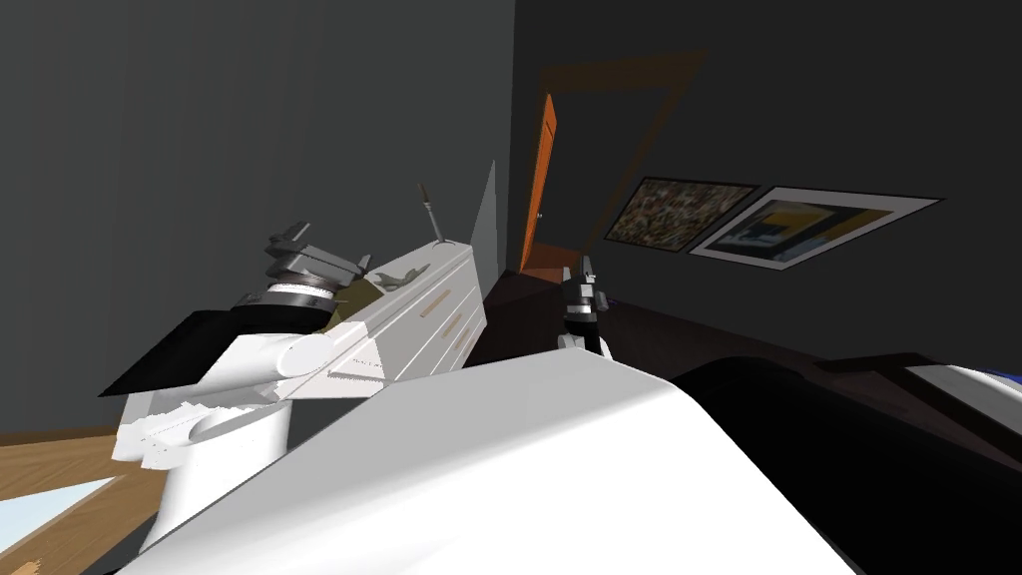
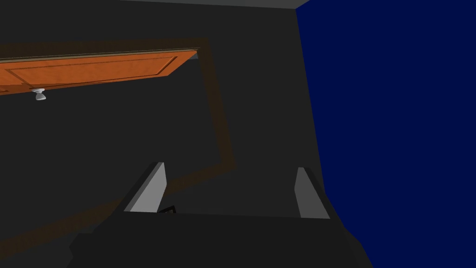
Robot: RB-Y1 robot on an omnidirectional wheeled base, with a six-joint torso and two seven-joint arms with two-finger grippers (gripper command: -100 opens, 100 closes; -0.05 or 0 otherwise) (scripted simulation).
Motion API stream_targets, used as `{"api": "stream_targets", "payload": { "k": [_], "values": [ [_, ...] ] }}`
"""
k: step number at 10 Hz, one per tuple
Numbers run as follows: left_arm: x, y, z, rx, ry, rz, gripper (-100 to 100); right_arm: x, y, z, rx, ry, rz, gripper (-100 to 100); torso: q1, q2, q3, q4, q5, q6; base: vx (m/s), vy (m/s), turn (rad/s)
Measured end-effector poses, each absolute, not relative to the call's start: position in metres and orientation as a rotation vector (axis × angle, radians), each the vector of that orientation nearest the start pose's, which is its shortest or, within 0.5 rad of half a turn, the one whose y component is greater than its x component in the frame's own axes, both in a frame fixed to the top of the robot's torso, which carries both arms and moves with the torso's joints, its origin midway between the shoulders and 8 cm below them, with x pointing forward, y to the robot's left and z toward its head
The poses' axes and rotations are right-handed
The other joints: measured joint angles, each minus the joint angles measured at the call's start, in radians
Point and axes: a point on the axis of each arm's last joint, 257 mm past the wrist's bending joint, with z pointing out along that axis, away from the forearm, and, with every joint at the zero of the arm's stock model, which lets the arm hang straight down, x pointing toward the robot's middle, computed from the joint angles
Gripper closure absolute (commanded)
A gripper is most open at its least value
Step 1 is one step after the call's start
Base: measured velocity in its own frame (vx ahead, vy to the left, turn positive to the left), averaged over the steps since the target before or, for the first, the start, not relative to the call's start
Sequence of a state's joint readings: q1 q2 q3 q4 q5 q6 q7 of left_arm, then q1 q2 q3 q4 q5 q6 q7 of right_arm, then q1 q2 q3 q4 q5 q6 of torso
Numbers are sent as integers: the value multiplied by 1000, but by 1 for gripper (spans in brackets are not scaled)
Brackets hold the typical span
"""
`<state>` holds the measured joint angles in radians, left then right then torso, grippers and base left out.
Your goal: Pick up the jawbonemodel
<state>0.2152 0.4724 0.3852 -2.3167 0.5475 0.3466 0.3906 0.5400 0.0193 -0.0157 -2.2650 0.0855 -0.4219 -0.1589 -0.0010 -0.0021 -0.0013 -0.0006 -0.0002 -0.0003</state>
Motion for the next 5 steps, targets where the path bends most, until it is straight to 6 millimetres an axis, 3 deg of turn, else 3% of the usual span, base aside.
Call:
{"api": "stream_targets", "payload": {
  "k": [5],
  "values": [
    [449,381,38,-1303,894,-1581,-100,356,-286,-11,791,685,1329,0,-1,0,0,0,0,0,34,-25,-6]
  ]
}}
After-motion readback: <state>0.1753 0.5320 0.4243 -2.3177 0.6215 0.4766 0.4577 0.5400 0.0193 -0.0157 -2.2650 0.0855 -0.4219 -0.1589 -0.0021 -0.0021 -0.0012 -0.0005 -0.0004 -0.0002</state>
